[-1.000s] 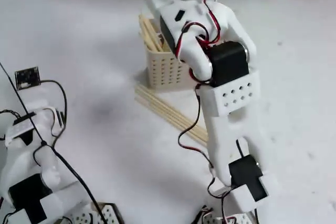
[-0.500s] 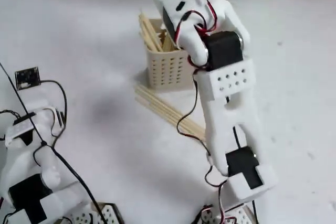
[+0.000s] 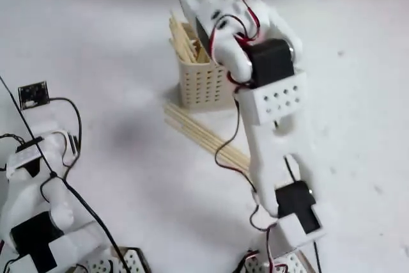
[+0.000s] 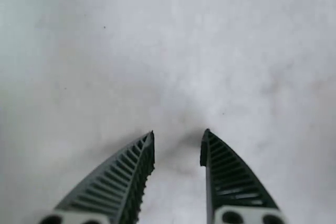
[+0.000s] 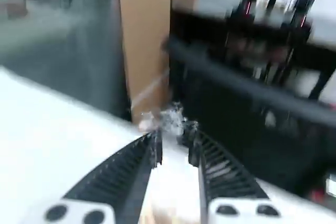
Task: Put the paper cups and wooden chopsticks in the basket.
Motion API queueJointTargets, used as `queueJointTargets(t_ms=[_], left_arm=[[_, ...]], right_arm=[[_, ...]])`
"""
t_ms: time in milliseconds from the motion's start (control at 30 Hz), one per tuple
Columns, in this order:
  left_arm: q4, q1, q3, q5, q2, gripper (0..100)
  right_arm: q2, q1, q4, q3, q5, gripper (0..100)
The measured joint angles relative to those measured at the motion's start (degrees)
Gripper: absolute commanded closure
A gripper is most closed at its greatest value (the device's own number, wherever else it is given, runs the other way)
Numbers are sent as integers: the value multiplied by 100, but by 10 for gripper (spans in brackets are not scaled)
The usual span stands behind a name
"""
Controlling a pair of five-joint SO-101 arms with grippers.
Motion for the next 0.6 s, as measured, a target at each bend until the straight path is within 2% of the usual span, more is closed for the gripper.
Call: queueJointTargets(t_ms=[67, 133, 233, 433, 600], left_arm=[[0, 0, 0, 0, 0, 843], [0, 0, 0, 0, 0, 843], [0, 0, 0, 0, 0, 843], [0, 0, 0, 0, 0, 843], [0, 0, 0, 0, 0, 843]], right_arm=[[-255, 9, 967, -9, 0, 921], [-457, 9, 2031, -9, 9, 981], [-642, 0, 3059, 202, 457, 980], [-1521, -202, 3077, 2365, 1037, 981], [-2418, -615, 1996, 5213, 1820, 977]])
